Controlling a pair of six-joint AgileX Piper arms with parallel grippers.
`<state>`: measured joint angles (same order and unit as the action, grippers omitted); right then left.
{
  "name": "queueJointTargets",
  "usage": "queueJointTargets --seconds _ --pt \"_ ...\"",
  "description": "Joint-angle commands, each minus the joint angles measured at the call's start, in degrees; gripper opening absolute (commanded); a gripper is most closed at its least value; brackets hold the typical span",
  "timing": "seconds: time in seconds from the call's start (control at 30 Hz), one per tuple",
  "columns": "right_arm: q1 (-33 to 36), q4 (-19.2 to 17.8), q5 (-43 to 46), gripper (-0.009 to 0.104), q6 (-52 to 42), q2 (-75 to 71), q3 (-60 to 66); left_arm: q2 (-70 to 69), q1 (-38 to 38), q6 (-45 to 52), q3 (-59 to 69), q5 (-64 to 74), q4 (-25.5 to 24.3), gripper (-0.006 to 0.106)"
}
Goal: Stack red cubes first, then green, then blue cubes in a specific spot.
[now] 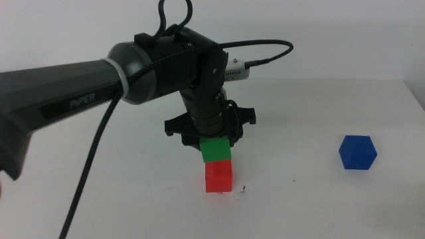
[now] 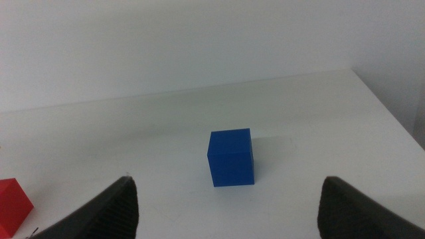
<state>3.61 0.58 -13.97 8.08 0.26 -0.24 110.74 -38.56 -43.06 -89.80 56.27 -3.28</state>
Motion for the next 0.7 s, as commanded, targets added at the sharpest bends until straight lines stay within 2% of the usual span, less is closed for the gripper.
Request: queueJointTargets --seconds 0.0,0.5,0.67 --pt "-0.21 -0.58 0.42 0.088 -0.22 -0.26 0.24 0.53 -0.28 -0.88 -0.02 -0.18 -0.27 -0.001" --pt "-0.21 -0.58 0.42 0.088 -0.22 -0.26 0.24 3.21 -0.37 1.49 -0.02 0.07 1.78 -0.001" --pt "-0.21 -0.58 0.42 0.088 -0.22 -0.26 0.24 3.21 -0.37 2.71 -0.02 0.3 1.8 0.007"
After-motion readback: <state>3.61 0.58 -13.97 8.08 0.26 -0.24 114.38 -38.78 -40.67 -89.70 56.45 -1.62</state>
